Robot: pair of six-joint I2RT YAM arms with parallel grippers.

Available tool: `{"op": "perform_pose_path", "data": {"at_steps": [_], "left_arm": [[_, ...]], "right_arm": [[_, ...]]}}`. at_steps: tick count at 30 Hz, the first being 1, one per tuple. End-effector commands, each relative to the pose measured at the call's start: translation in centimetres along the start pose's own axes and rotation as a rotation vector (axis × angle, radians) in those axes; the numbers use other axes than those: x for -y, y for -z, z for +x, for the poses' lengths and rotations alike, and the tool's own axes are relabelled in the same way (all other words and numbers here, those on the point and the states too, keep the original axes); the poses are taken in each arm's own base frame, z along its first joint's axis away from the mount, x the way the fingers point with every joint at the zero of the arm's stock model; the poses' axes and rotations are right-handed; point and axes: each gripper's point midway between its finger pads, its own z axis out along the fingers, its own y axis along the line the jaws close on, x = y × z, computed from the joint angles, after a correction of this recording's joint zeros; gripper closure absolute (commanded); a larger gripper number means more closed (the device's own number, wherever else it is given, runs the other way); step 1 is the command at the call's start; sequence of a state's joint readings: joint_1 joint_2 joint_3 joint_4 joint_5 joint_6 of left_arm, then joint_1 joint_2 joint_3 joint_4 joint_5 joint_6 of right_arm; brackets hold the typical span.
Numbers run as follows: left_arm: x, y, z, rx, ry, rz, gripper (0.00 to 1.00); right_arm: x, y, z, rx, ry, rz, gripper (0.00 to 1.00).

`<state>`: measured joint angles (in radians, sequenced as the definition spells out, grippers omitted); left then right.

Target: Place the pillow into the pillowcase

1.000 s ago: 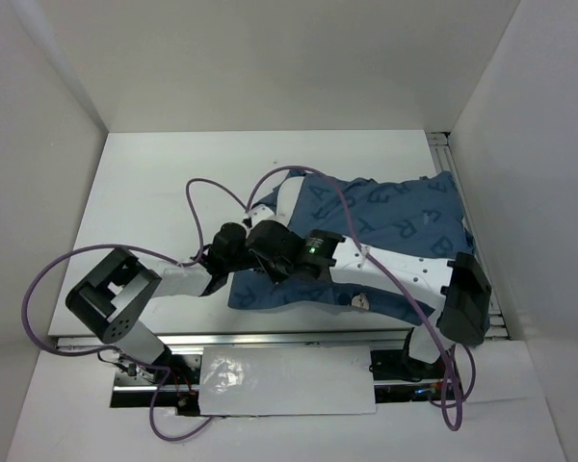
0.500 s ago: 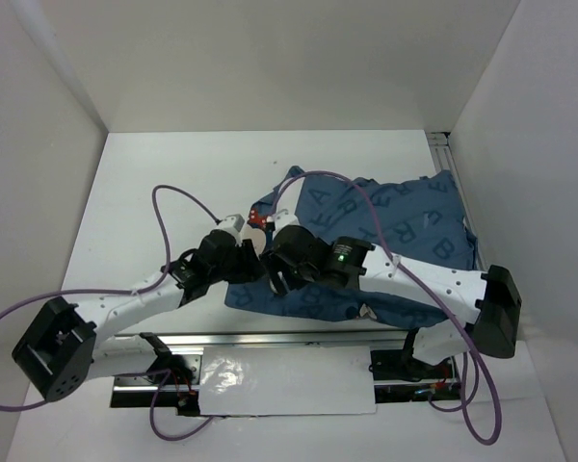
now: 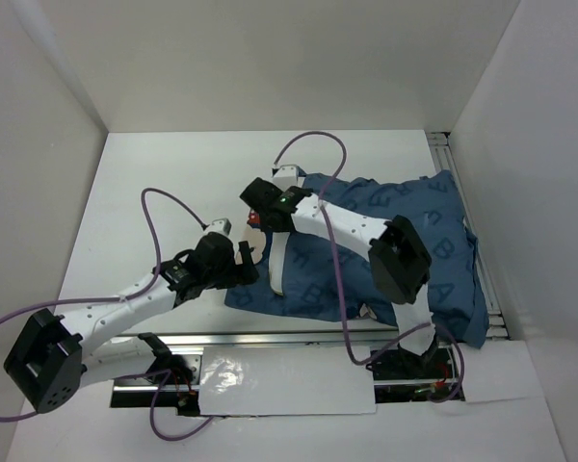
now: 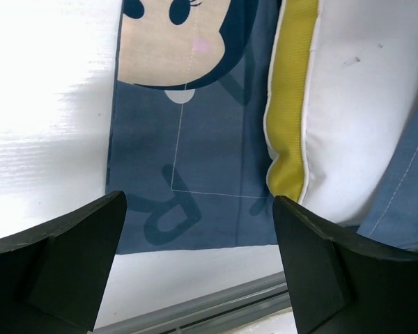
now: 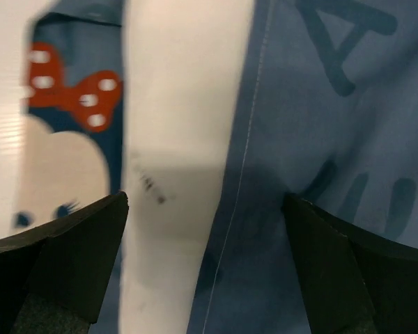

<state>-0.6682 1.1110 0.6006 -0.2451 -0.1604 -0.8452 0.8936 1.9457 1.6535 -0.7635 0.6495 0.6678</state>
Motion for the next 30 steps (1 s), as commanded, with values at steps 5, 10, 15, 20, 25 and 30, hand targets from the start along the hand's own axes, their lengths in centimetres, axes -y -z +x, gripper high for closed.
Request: {"op": "perform_pose_path", "data": {"at_steps": [5,10,15,20,25,30], "left_arm": [[0.0,0.7,-1.7,0.063,0.018,-0.007,0.01],[0.4,0.9,-2.1,0.071,0.019,0.001,0.01],[1.0,1.0,-3.4,0.1,-0.009,0.0,0.01],[2.6,1.3,-5.1,0.135,-0.039,0.042,0.01],[5.1,0.5,-6.5,0.15,-0.104,0.137,0.02],[7.5,-0.1,-6.8,0.146,-0.108,0.24,0.07]], "right_arm": [[0.8,-3.5,3.1,-0.102,0.018,0.064,0.0],[0.8,-7.1,5.5,-0.207,0.037,0.007,0.17],[4.2,-7.6,6.0,-0.234,0.035,0.053,0.92],[2.3,-2.5,0.9,-0.07,0.107,-0.264,1.0],[3.8,8.4,-9.2,0.273,0.026,-0.581,1.0],[5.2,15.6,-11.3,0.391,0.043,-0.807,1.0]]}}
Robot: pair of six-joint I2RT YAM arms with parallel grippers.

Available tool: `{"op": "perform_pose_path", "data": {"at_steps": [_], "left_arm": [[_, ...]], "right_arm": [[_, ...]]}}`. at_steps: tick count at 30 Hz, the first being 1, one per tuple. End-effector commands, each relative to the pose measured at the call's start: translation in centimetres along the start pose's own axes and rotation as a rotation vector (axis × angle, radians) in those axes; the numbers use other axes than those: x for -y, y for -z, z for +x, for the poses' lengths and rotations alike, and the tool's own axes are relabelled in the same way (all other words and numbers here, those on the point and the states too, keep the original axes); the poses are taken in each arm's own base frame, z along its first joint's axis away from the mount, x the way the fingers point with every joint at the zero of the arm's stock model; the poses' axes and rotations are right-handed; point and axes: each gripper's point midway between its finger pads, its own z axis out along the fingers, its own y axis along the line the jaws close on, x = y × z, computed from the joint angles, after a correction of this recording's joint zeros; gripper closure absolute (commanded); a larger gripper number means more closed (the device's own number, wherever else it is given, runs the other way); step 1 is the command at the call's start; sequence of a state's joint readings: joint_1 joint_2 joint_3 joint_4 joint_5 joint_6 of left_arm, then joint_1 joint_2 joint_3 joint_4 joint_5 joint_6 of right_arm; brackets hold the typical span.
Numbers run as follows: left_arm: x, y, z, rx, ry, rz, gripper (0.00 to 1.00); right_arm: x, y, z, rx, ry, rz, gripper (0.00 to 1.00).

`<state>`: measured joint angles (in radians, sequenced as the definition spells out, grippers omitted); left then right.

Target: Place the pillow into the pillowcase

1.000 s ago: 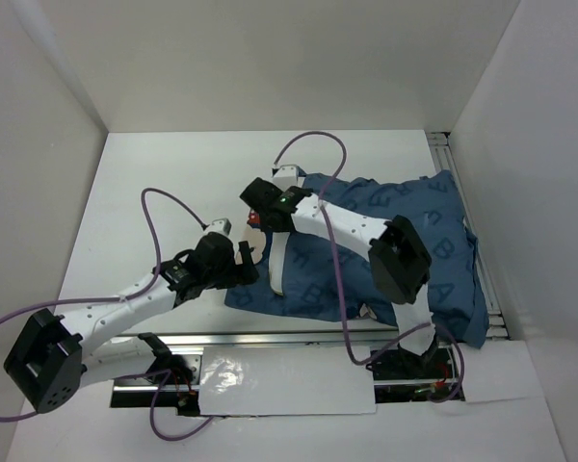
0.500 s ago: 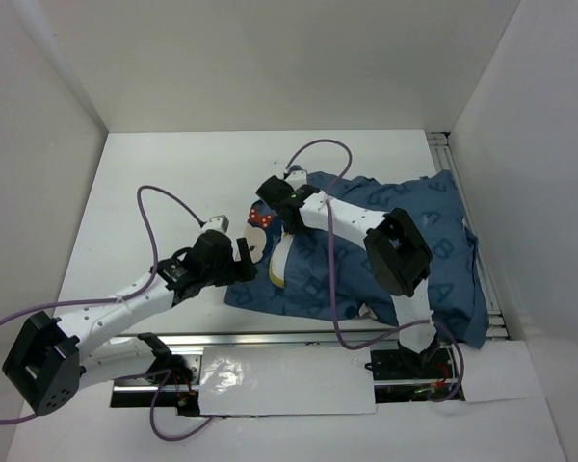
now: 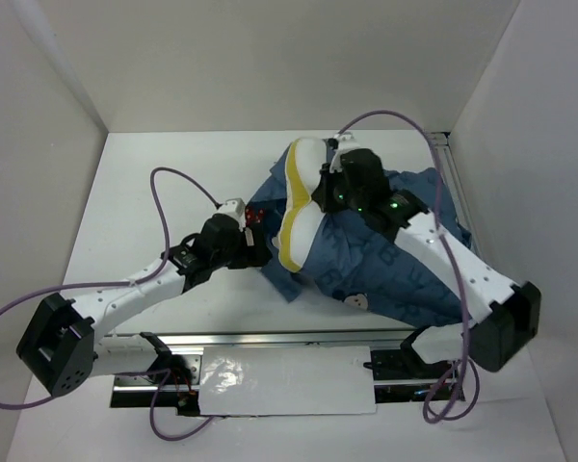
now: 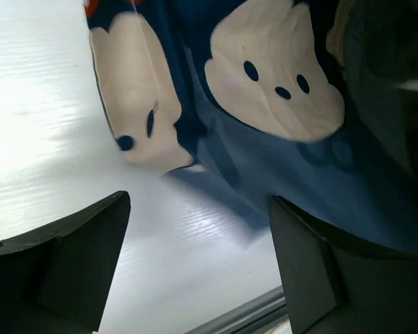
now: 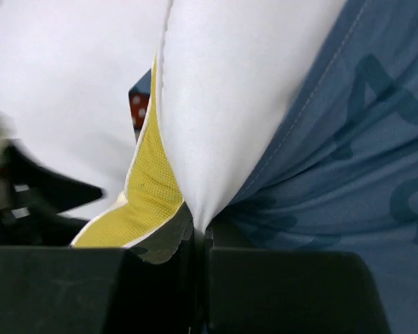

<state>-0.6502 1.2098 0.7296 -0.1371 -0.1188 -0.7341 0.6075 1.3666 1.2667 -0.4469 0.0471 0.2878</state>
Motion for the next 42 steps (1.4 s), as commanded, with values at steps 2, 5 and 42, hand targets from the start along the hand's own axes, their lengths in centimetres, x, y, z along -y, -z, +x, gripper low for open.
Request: {"op": "perform_pose_path", "data": {"at_steps": [2,5,42], "left_arm": [[4.5,0.0,-3.2,0.091,-0.012,0.188,0.08],[6.2,0.0,-5.1,0.14,0.0,0.239,0.08],[6.9,-2.1,-9.2,0.465,-0.111,0.219,0.0]], "right_arm": [[-5.1,5.1,-5.7,0.212,0.076,-0.295,1.0],[-5.2,6.6,-5.6,0.23,0.08,-0.326,1.0],[-11.1,13.1,-8.4,0.338,-0.002,-0.732,1.0]]}}
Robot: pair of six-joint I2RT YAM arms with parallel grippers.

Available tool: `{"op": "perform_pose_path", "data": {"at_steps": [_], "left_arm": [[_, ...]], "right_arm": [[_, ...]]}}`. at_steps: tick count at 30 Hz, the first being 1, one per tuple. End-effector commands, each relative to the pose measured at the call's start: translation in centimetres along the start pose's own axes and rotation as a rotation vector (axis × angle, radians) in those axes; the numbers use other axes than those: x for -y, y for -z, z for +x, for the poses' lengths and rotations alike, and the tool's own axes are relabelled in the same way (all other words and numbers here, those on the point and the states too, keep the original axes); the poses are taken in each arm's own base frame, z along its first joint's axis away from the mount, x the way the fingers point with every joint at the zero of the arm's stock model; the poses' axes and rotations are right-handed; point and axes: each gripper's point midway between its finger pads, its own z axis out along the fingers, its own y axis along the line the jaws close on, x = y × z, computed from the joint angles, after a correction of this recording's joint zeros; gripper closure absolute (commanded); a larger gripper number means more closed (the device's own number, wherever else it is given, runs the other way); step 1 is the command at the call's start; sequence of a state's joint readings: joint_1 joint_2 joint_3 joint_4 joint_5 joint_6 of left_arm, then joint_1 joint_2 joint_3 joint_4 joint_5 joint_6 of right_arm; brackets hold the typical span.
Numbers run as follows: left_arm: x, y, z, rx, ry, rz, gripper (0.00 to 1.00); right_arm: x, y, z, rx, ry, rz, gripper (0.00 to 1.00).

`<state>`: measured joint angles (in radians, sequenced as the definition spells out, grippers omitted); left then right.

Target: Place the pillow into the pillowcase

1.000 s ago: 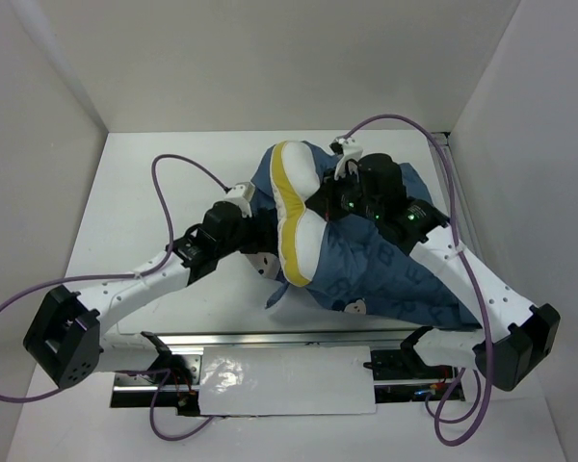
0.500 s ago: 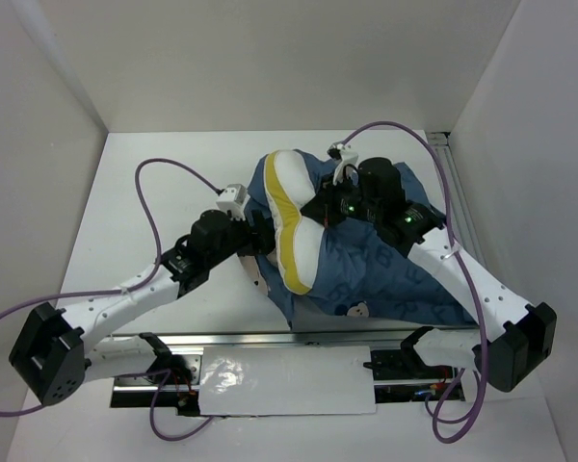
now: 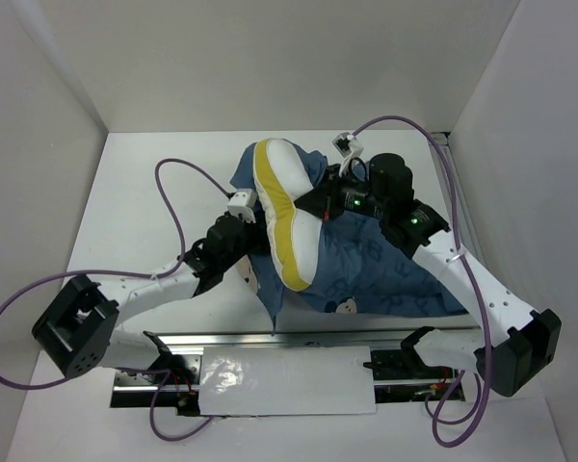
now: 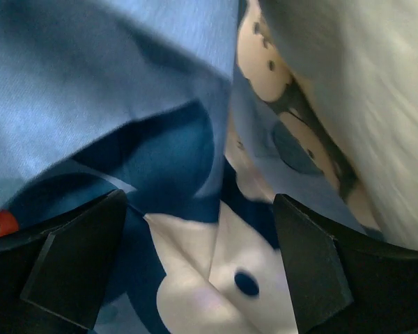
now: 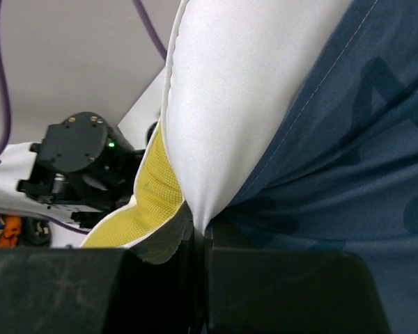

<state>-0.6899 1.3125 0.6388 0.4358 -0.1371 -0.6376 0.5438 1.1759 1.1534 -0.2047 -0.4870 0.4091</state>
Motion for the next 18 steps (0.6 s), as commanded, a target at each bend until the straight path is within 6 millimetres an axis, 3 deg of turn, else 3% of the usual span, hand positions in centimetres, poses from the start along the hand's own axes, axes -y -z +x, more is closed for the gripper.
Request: {"op": "perform_pose_path", "data": {"at_steps": [1,5,6,7,9,10,12,13,15,16,18], "left_arm": [[1.0,-2.2,-4.5,0.15,-0.056,-0.034,0.0],[-0.1,-4.1,-3.1,0.115,-0.065,-0.085,0.01],[0.3,-4.4,-2.9,0.11,-0.068,-0.078,0.09],[0.5,-4.7,-3.1,0.114,-0.053,-0.075,0.42],[-0.3,-4.6,-2.9,0.105,-0.049,-0.125,0.94],[-0.7,-4.3,-3.1,0.089,-0.019,-0.165,1.0],[-1.2,-3.0,-4.3,0.118,-0.01,-0.212,1.0],[-1.5,-2.3,-5.2,0.146,-0.019,-0.241,1.0],[-2.9,-0.7,-5.2,0.133,-0.036,-0.292,1.0],[-2.8,0.5,-6.9,0.168,-0.032,-0.288,1.0],[-4.2,2.0,-6.5,0.122,-0.046,-0.318,1.0]], "right_arm": [[-6.2,2.8,-5.8,0.188,0.103,-0.196,1.0],[-6.5,3.5,-6.5,0.216,0.108,-0.198,1.0],[-6.3,3.4,-6.4,0.212,0.101,-0.186,1.0],[-5.5,3.3,-6.1,0.204,0.081,-0.146,1.0],[-4.5,3.2,-6.0,0.2,0.082,-0.092,1.0],[-2.7,2.8,-6.1,0.211,0.068,-0.002,1.0],[-0.4,2.4,-5.0,0.159,0.049,0.104,1.0],[1.3,2.0,-4.3,0.136,0.041,0.176,1.0],[5.4,1.5,-2.6,0.075,0.025,0.348,1.0],[6.8,1.4,-2.0,0.059,0.014,0.412,1.0],[9.9,1.4,-0.6,0.014,0.022,0.555,1.0]]}}
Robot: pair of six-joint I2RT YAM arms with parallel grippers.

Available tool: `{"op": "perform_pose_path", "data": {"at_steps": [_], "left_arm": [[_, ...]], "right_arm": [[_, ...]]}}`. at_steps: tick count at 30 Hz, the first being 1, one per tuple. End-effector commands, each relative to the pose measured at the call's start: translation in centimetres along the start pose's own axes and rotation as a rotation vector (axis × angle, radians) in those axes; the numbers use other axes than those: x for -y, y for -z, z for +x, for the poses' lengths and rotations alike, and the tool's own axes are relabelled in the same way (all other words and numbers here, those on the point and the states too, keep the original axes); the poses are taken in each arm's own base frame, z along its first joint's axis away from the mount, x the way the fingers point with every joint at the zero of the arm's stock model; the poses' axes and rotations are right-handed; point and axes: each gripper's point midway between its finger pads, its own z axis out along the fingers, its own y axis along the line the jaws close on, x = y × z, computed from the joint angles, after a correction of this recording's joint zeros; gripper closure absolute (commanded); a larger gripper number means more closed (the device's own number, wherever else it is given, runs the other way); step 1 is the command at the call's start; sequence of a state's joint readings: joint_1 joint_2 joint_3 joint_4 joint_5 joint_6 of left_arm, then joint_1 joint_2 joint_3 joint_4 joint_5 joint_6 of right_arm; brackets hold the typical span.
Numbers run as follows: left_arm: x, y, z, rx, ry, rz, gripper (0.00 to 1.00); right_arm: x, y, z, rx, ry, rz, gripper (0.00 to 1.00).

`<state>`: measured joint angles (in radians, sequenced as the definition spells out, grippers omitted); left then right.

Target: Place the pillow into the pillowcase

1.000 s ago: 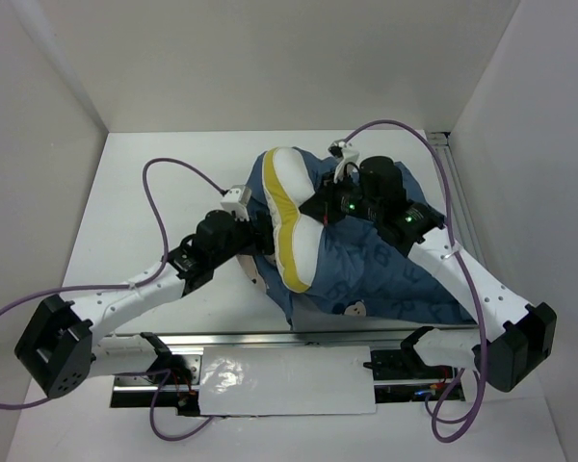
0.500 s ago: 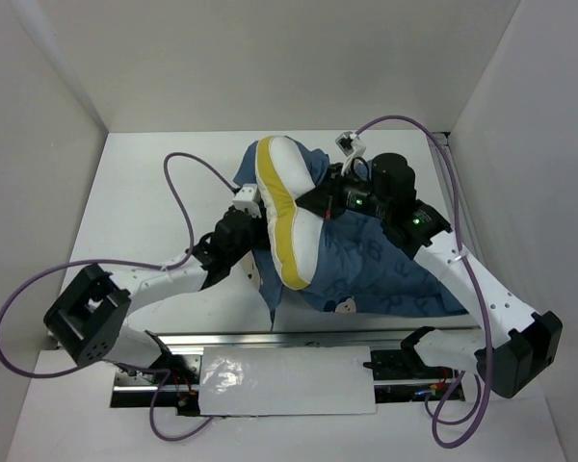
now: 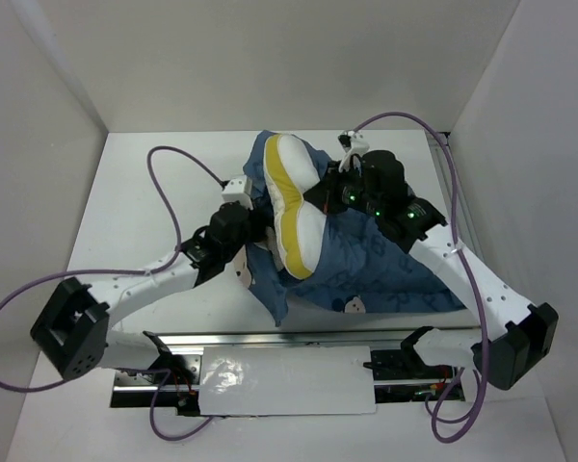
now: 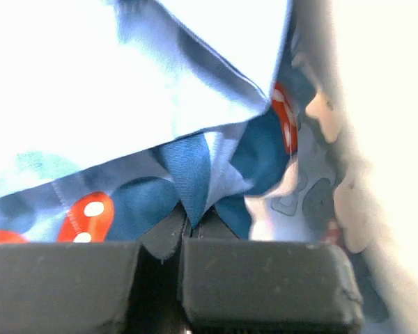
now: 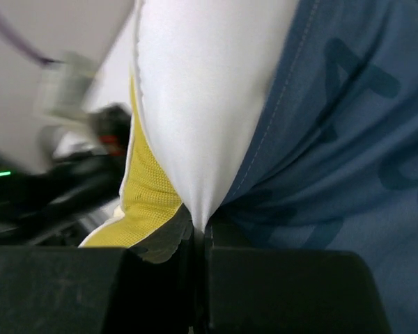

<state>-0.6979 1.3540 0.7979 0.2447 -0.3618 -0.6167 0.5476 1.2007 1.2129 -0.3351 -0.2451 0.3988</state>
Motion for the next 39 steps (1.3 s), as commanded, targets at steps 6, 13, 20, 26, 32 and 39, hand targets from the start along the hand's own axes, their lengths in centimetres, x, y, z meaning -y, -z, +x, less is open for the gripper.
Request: {"op": "perform_pose_path", "data": {"at_steps": [6,13,20,26,32,39], "left_arm": [[-6.4,6.1,-6.5,0.098,0.027,-0.139,1.0],[-10.7,8.2,-8.3,0.085,0.029,-0.186,1.0],[-12.2,6.8,-5.5,-0.095,0.021,-0.149,1.0],[-9.7,9.7,-7.6,-0.002,0.011,0.012,1.0],[-8.6,11.1,-11.5,0.075,0.064,0.014,0.89],[-11.9,8.7,-8.4,-0.041,0.162,-0.159,1.0]], "right_arm": [[11.0,-1.8,3.5,-0.08,0.134,0.545,1.0],[14.1,-2.6,6.6,-0.155,0.176,0.694,1.0],[13.0,-4.4,7.4,-0.173,0.214,0.77,1.0],[14.2,-6.5,10.2,-0.252,0.236,0.87,1.0],[15.6,-9.9,16.0,-0.422,0.322,0.992,1.0],[16.0,-13.4,22.6,-0.597,0.322,0.867,1.0]]}}
